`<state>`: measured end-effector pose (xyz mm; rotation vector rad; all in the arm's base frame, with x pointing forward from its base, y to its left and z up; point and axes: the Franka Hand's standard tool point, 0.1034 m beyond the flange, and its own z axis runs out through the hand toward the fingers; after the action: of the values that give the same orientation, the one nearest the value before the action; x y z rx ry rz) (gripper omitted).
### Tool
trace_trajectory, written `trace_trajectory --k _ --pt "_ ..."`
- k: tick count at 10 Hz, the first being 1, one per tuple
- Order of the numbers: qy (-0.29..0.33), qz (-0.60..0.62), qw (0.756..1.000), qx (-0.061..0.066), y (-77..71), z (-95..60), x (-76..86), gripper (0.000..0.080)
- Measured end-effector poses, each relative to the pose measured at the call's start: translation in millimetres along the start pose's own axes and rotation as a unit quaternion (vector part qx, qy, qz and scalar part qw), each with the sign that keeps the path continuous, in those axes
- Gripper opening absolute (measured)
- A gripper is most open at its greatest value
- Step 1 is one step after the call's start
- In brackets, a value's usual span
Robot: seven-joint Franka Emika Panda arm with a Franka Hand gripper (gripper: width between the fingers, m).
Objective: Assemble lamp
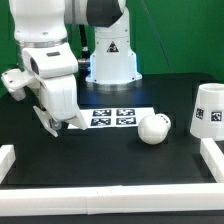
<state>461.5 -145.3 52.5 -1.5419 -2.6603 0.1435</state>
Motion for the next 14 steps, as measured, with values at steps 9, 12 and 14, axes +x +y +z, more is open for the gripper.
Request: trace_trajectory --k 9,12,14 --pt "0.034 -0.243 0.969 0.030 24.1 1.6 20.1 0.0438" --pt "0.046 -0.264 0.963 0.035 14.0 10.7 14.5 0.0438" --pt "0.069 -0.267 0.960 0.046 6.9 22.8 11.1 0.0438"
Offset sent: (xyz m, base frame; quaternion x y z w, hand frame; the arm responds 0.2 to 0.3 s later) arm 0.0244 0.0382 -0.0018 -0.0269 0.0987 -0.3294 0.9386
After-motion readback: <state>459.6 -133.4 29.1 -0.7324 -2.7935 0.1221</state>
